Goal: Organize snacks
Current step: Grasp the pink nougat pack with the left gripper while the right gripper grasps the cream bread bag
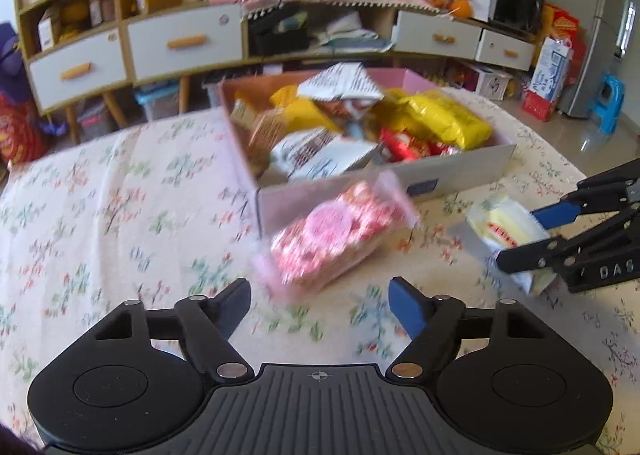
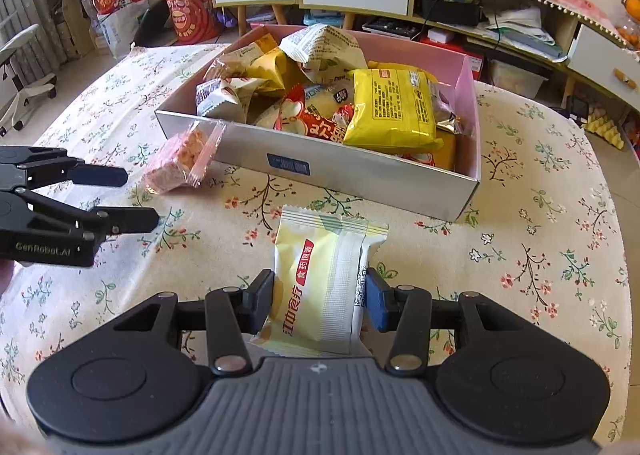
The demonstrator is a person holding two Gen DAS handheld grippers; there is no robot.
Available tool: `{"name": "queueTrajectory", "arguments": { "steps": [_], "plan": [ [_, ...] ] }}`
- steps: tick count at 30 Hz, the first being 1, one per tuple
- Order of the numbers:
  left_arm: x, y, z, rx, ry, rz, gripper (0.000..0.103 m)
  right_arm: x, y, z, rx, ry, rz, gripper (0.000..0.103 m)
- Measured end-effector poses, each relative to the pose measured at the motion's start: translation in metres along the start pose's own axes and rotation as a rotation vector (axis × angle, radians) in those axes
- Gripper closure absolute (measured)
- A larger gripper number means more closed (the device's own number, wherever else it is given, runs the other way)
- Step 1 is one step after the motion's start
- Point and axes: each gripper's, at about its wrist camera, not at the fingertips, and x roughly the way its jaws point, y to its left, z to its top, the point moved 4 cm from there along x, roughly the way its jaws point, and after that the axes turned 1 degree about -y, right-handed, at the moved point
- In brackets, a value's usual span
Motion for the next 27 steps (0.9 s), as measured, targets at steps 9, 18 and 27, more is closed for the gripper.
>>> {"name": "queueTrajectory", "arguments": {
  "steps": [9, 18, 27],
  "plan": [
    [0.014, -0.021, 0.017, 0.112, -0.051, -0.007, 0.027, 0.000, 0.001, 0.001, 0.010, 0.000, 0.004, 0.059],
    [0.009, -0.047, 0.014, 0.224, 0.015, -0.134, 0.034, -0.004, -0.005, -0.001, 0.020, -0.006, 0.003, 0.059],
    [0.026, -0.047, 0.020, 0.189, 0.024, -0.052, 0.034, -0.001, -0.003, 0.001, 0.015, -0.003, -0.003, 0.059]
  ]
}}
